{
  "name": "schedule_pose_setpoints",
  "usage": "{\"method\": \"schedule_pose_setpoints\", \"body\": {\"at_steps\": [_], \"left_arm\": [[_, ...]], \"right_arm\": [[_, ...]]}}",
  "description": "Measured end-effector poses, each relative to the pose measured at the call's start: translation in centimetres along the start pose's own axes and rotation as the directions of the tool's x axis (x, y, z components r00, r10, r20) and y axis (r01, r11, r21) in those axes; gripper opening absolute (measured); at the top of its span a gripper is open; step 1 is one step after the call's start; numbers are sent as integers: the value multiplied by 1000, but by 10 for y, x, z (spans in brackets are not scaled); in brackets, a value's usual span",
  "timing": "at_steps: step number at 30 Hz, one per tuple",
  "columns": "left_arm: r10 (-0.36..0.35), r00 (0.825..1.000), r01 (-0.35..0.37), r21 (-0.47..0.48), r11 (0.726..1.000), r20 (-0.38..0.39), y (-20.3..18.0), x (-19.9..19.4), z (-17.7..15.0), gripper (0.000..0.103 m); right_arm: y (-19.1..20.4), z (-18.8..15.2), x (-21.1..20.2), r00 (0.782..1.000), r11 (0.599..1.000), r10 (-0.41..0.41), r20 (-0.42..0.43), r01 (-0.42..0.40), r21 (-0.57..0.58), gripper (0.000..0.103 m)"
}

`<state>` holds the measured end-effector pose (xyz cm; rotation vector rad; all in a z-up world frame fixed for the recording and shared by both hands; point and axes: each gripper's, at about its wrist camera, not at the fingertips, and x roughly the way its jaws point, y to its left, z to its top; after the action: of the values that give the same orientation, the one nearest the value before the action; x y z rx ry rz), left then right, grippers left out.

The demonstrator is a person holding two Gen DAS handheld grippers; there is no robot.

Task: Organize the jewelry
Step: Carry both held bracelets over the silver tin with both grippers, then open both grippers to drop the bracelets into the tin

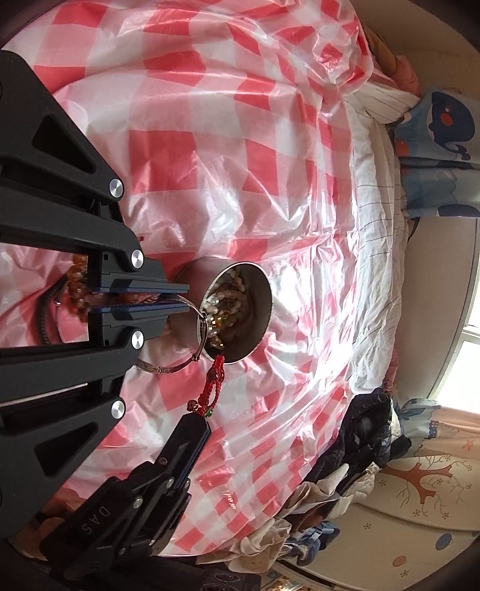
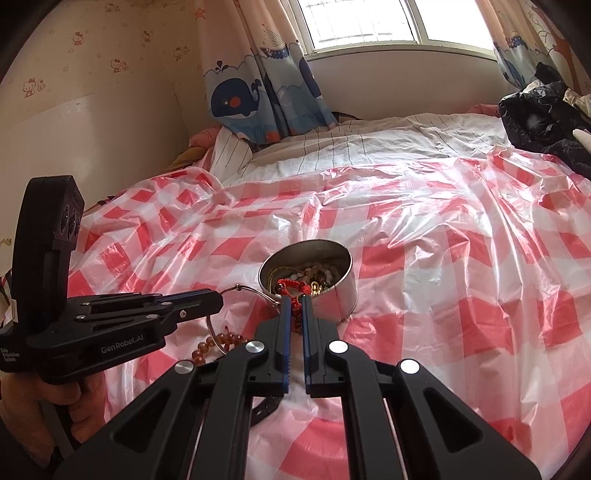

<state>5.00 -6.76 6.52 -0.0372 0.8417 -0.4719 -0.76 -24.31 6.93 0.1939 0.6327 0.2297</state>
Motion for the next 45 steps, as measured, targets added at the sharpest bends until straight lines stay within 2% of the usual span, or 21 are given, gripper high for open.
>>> {"method": "schedule_pose_setpoints", "body": {"at_steps": [9, 10, 11, 12, 14, 17, 20, 21, 22, 24, 31, 39, 41, 45], "left_arm": [[-8, 999, 11, -60, 998, 53, 6, 26, 37, 4], [-3, 999, 6, -57, 998, 46, 4, 35, 43, 5], [3, 1000, -2, -52, 999, 22, 3, 46, 46, 5], [14, 1000, -14, -44, 999, -7, 2, 57, 47, 5], [31, 999, -32, -34, 999, -36, 0, 69, 45, 6], [34, 998, -36, -25, 999, -50, 0, 71, 36, 13], [26, 999, -28, -37, 999, -45, 2, 61, 28, 13], [35, 998, -36, -28, 999, -43, 1, 56, 25, 14], [49, 998, -50, -24, 998, -46, 1, 51, 22, 20], [57, 997, -58, -30, 998, -42, 4, 40, 12, 24], [86, 995, -89, -53, 995, -60, 13, 15, -26, 26], [77, 995, -82, -88, 993, -67, 17, -1, -52, 36], [65, 996, -72, -117, 990, -64, 23, -4, -57, 37], [34, 998, -43, -215, 976, -47, 43, -11, -63, 37]], "right_arm": [[-2, 26, 30, 1000, 999, -22, 18, 22, -23, 6], [-3, 28, 38, 1000, 999, -26, 0, 26, -31, 6], [-2, 30, 53, 997, 997, -49, -58, 45, -54, 7], [-3, 29, 63, 992, 995, -78, -95, 72, -70, 13], [-5, 25, 69, 988, 992, -107, -115, 98, -76, 19], [0, 20, 62, 980, 980, -165, -112, 150, -131, 20], [6, 16, 52, 973, 969, -201, -109, 182, -167, 24], [7, 14, 48, 972, 966, -211, -108, 190, -178, 28], [8, 11, 44, 970, 963, -219, -108, 196, -187, 30], [9, 6, 35, 968, 958, -230, -105, 206, -199, 33], [14, -10, 11, 966, 952, -237, -99, 212, -220, 35], [16, -30, -8, 964, 947, -247, -95, 220, -233, 41], [11, -34, -9, 968, 958, -224, -110, 198, -206, 41], [0, -43, -4, 981, 988, -118, -157, 100, -119, 41]]}}
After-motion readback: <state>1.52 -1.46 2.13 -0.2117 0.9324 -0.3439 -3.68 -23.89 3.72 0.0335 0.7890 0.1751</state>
